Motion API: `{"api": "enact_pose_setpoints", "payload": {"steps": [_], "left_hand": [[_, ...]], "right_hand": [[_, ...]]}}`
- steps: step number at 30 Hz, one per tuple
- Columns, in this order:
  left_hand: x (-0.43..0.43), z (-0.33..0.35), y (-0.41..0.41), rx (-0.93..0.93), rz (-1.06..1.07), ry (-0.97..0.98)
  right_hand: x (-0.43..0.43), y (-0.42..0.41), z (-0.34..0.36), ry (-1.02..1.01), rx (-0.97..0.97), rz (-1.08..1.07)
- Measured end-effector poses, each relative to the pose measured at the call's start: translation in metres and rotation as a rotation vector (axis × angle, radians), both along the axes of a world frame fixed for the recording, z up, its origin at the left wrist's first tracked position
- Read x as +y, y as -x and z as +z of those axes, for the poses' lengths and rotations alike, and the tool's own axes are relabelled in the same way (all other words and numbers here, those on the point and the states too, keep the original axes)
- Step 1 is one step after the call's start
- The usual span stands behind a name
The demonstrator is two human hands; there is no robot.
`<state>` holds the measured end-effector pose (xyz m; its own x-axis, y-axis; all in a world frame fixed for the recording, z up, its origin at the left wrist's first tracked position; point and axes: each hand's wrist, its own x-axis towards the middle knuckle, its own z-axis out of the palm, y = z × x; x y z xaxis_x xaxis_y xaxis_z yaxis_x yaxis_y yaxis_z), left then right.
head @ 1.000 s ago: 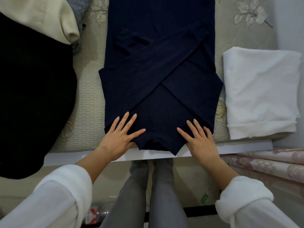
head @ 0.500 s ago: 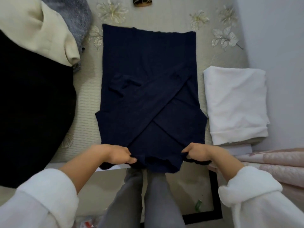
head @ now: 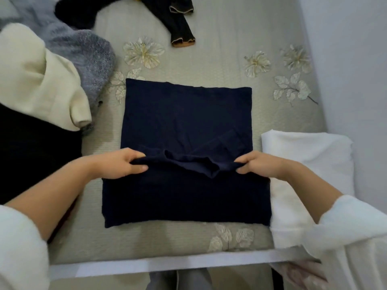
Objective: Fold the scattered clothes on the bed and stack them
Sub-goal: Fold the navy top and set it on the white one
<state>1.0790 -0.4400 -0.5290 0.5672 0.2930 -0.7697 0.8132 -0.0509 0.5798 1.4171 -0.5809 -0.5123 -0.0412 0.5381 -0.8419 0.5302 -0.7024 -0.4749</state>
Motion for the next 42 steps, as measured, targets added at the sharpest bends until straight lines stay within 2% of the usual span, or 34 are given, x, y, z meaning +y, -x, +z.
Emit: {"api": "enact_pose_setpoints", "payload": {"steps": [5, 7, 9, 12, 15, 19, 22, 25, 30, 32, 34, 36, 38, 40, 42], "left_hand": [[0.096, 0.003, -0.039, 0.027, 0.007, -0.382], [0.129, -0.005, -0.057, 0.019, 0.111, -0.531], [0.149, -0.025, -0.071, -0.012, 0.301, -0.709], [0.141, -0.069, -0.078, 0.017, 0.442, -0.915], [0.094, -0.109, -0.067, 0.149, 0.514, -0.892], [0.055, -0.133, -0.055, 0.276, 0.635, -0.906], [0.065, -0.131, -0.067, 0.215, 0.801, -0.913], [0.087, -0.123, -0.079, 0.221, 0.880, -0.881], [0.114, -0.115, -0.078, -0.007, 0.942, -1.067], [0.119, -0.126, -0.075, 0.037, 0.921, -0.991], [0.118, -0.139, -0.075, 0.140, 0.884, -0.893], [0.105, -0.143, -0.078, 0.217, 0.832, -0.935], [0.078, -0.141, -0.082, 0.149, 0.682, -1.054], [0.041, -0.140, -0.082, 0.026, 0.435, -1.063], [0.000, -0.143, -0.071, 0.011, 0.178, -0.966]], "right_hand": [[0.106, -0.035, -0.004, -0.192, -0.148, 0.011], [0.144, -0.046, -0.016, -0.257, -0.205, 0.007], [0.170, -0.053, -0.039, -0.370, -0.299, -0.022], [0.176, -0.055, -0.083, -0.559, -0.478, -0.207], [0.144, -0.051, -0.120, -0.647, -0.578, -0.359], [0.110, -0.051, -0.145, -0.603, -0.575, -0.543], [0.114, -0.055, -0.148, -0.616, -0.541, -0.467], [0.127, -0.059, -0.139, -0.640, -0.412, -0.521], [0.136, -0.060, -0.124, -0.820, -0.477, -0.597], [0.137, -0.059, -0.133, -0.784, -0.491, -0.588], [0.134, -0.056, -0.140, -0.667, -0.513, -0.526], [0.129, -0.052, -0.145, -0.592, -0.513, -0.520], [0.117, -0.043, -0.140, -0.640, -0.601, -0.489], [0.093, -0.029, -0.136, -0.736, -0.810, -0.277], [0.055, -0.012, -0.139, -0.752, -0.838, -0.007]]}}
